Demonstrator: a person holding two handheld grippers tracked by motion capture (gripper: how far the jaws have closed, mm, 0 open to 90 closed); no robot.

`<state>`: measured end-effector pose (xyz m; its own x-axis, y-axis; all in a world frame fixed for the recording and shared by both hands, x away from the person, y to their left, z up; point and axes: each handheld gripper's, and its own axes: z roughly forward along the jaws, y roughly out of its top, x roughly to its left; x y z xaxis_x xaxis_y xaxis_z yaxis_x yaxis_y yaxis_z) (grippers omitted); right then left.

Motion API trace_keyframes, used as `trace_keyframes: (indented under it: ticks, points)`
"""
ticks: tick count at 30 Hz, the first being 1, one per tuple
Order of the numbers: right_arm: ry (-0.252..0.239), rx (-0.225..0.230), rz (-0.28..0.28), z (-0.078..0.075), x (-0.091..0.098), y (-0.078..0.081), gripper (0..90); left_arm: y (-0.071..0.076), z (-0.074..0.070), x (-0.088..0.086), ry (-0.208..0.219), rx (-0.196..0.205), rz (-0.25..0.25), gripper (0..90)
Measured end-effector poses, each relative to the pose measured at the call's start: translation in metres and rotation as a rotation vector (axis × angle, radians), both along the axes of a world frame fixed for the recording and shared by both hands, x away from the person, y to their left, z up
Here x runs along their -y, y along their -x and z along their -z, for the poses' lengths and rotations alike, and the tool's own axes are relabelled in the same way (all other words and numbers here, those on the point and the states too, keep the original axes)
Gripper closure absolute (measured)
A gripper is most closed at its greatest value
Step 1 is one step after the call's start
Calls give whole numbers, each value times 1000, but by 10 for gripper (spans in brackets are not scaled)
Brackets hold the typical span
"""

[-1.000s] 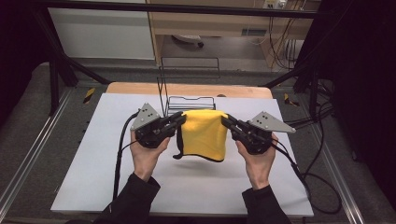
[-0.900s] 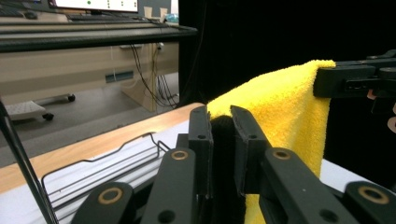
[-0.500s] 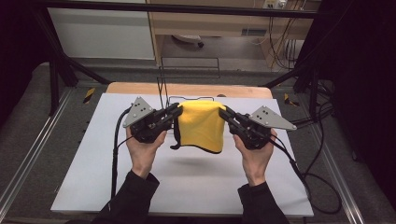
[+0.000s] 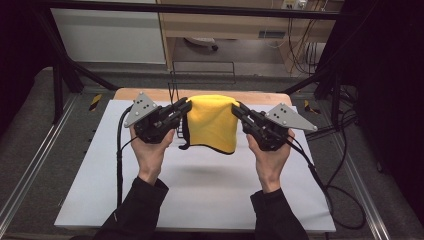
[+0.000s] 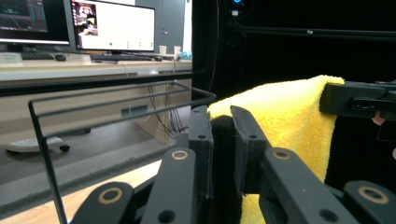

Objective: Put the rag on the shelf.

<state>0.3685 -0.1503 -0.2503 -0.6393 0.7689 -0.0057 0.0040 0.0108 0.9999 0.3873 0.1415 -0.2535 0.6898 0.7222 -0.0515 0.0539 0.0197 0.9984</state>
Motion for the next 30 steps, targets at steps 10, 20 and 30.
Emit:
trace_keyframes:
  ticks: [10, 20, 30]
  points:
    - [-1, 48, 8, -24, -4, -6, 837, -3, -25, -2, 17, 49, -14, 792]
    - [-21, 94, 18, -44, -8, -12, 837, -10, -45, -4, 33, 78, -21, 792]
    - [-29, 120, 29, -62, -11, -23, 837, -18, -65, -6, 43, 104, -30, 792]
